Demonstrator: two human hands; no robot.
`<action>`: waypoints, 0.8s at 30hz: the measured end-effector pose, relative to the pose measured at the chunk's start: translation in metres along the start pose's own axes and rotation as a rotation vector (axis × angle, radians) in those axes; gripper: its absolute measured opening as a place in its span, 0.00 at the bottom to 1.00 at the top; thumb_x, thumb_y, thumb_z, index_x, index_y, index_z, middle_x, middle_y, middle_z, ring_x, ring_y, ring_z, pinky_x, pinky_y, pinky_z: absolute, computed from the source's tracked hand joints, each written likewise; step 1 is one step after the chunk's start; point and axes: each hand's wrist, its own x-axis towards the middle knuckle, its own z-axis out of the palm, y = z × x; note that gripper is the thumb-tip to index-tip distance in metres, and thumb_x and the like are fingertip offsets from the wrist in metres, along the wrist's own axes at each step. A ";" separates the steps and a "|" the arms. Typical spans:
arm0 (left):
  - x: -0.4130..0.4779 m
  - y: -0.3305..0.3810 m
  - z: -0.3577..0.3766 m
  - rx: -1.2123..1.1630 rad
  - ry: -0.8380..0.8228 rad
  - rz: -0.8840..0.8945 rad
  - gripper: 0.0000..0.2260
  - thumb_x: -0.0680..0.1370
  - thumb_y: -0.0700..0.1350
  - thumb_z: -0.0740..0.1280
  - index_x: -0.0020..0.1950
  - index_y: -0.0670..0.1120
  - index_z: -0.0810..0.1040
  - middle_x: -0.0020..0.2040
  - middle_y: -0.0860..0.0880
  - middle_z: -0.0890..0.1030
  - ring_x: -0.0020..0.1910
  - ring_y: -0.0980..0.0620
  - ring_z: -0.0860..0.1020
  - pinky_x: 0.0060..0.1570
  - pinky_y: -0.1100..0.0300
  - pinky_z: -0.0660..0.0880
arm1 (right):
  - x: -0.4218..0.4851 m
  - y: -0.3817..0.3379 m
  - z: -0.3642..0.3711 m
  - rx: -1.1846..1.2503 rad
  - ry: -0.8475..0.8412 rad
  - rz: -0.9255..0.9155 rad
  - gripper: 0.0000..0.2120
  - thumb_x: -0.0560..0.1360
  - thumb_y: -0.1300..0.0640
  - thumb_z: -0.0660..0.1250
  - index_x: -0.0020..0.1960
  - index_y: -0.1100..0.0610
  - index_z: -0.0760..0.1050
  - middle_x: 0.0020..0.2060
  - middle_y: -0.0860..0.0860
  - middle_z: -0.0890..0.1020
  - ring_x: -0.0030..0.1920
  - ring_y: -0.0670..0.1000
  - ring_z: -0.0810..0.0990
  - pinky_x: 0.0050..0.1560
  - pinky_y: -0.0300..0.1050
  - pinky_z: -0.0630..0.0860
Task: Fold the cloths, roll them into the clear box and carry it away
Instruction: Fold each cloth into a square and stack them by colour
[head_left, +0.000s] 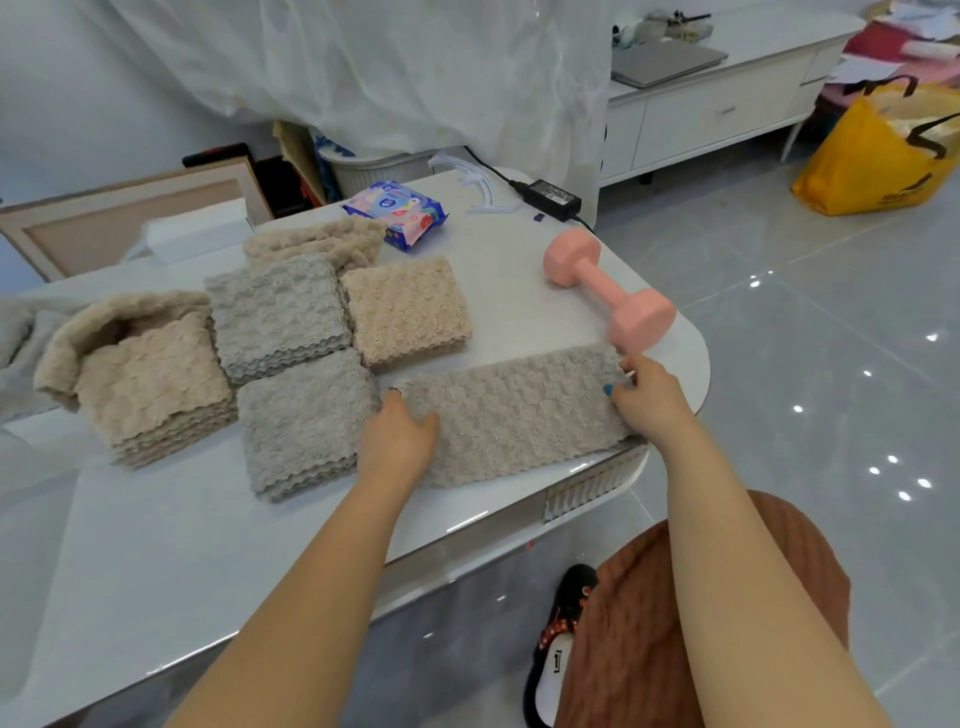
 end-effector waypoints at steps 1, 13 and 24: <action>-0.003 -0.002 0.002 -0.046 0.045 0.018 0.17 0.80 0.48 0.61 0.64 0.40 0.70 0.52 0.46 0.77 0.45 0.47 0.73 0.45 0.55 0.71 | 0.000 0.001 0.001 -0.030 0.023 -0.008 0.13 0.77 0.61 0.60 0.61 0.60 0.72 0.50 0.59 0.77 0.45 0.55 0.70 0.44 0.43 0.64; -0.023 0.005 0.010 0.423 0.089 -0.069 0.34 0.80 0.57 0.58 0.76 0.42 0.45 0.73 0.39 0.58 0.59 0.40 0.75 0.45 0.53 0.73 | -0.011 0.012 0.013 -0.205 0.069 0.160 0.17 0.73 0.46 0.67 0.42 0.60 0.69 0.40 0.56 0.75 0.43 0.58 0.75 0.36 0.45 0.67; -0.041 -0.009 0.007 0.161 0.162 -0.081 0.25 0.79 0.55 0.59 0.67 0.41 0.56 0.49 0.42 0.80 0.44 0.42 0.80 0.37 0.56 0.71 | -0.024 0.005 0.010 -0.017 0.222 0.123 0.14 0.72 0.50 0.70 0.47 0.58 0.71 0.41 0.53 0.76 0.44 0.57 0.75 0.42 0.48 0.71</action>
